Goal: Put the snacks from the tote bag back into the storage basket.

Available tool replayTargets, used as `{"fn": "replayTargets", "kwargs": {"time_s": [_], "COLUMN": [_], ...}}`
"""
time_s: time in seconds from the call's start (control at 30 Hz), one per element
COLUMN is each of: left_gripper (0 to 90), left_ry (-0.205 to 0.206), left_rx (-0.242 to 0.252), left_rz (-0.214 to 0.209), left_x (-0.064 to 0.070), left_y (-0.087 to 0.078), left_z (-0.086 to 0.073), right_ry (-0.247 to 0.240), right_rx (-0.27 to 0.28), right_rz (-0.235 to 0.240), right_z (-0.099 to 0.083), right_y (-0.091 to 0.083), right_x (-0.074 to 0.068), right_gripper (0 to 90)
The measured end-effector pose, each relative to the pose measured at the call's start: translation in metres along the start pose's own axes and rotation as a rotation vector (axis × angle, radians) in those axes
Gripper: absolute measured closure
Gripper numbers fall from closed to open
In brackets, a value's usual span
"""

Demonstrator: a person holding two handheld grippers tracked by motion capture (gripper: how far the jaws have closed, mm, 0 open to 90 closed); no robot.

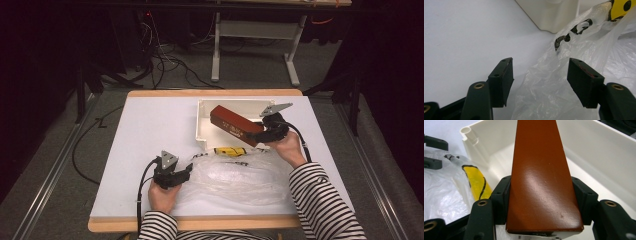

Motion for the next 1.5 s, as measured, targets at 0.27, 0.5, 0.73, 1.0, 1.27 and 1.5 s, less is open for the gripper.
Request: {"fn": "replayTargets", "kwargs": {"time_s": [0.27,0.5,0.73,1.0,1.27,1.5], "left_gripper": [38.0,38.0,38.0,37.9,38.0,37.9], "left_ry": [-0.001,-0.006,-0.006,-0.006,-0.008,-0.010], "left_rx": [0.002,-0.004,-0.002,-0.001,0.000,-0.005], "left_rz": [0.000,0.000,0.000,0.001,0.001,0.003], "left_x": [0.000,-0.001,-0.001,-0.001,-0.001,-0.001], "left_y": [0.000,0.000,0.000,0.000,0.000,0.001], "left_z": [0.000,0.000,0.000,0.000,0.000,0.000], "right_ry": [0.027,0.045,0.061,0.061,0.072,0.074], "right_rx": [-0.006,-0.044,-0.067,-0.096,-0.122,-0.112], "right_rz": [-0.012,-0.021,-0.028,-0.056,-0.072,-0.079], "right_z": [0.001,-0.001,-0.003,0.000,0.001,0.005], "right_y": [0.011,0.024,0.032,0.038,0.040,0.035], "right_x": [0.005,0.011,0.015,0.015,0.014,0.013], "right_gripper": [42.9,42.8,42.6,42.3,40.4,37.9]}}
Point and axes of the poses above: each handheld gripper's, and its own axes: y roughly forward along the jaws, z roughly out of its top, x roughly to its right, the point moved 1 cm from there along y, roughly forward along the jaws, and after that the axes turned 10 degrees about z, right-handed, at the moved point
